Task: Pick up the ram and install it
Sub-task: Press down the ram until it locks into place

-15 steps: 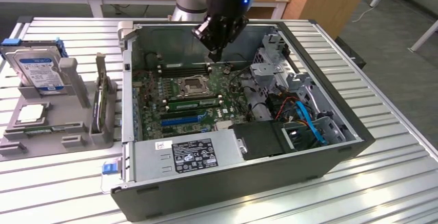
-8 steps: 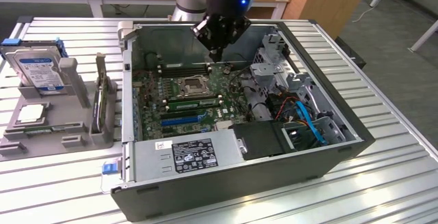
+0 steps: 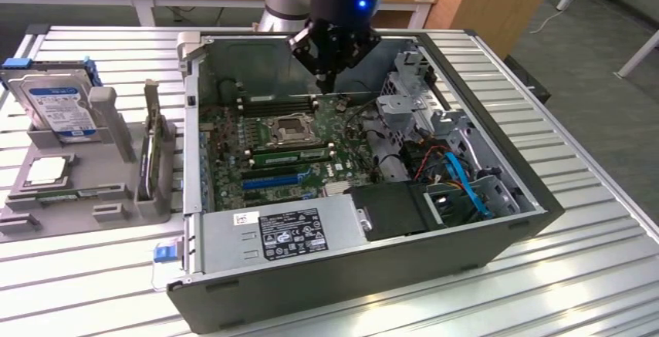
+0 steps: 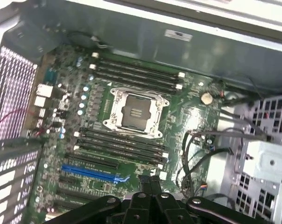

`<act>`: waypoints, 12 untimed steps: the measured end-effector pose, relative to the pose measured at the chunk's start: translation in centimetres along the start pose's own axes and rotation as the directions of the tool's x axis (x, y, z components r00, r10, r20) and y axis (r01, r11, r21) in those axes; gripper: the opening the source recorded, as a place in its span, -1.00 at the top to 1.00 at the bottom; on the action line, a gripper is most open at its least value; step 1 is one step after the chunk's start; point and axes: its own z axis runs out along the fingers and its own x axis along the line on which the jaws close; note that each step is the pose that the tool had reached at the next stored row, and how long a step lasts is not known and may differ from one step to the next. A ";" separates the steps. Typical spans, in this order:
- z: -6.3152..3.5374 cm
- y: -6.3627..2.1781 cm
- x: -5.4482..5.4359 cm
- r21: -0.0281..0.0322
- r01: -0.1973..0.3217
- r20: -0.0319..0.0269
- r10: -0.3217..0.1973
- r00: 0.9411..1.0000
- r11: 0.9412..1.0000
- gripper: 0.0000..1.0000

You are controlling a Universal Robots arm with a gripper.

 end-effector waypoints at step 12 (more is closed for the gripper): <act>0.10 0.00 0.0 0.002 -0.216 0.015 0.216 0.976 0.976 0.79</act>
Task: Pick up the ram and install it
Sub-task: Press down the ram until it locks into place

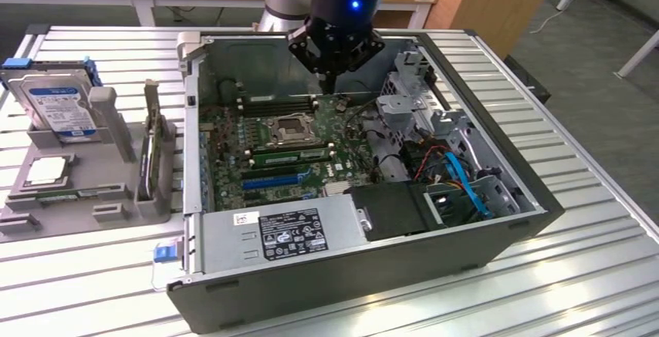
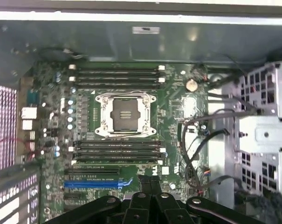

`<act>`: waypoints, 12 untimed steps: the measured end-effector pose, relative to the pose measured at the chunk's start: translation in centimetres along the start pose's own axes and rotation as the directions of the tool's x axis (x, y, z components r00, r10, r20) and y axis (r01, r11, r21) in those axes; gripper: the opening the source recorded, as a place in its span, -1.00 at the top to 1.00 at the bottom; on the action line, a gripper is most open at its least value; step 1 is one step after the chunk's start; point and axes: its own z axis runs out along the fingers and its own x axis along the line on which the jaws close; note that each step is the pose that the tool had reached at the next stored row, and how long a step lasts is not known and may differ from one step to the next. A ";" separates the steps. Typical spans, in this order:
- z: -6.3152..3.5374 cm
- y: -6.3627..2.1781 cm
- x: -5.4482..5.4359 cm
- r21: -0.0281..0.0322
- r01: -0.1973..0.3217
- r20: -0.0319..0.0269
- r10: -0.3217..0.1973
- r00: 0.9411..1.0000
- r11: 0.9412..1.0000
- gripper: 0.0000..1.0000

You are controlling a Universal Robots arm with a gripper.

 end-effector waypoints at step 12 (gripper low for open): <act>0.03 0.00 0.0 0.002 -0.101 0.007 0.101 0.995 0.995 0.79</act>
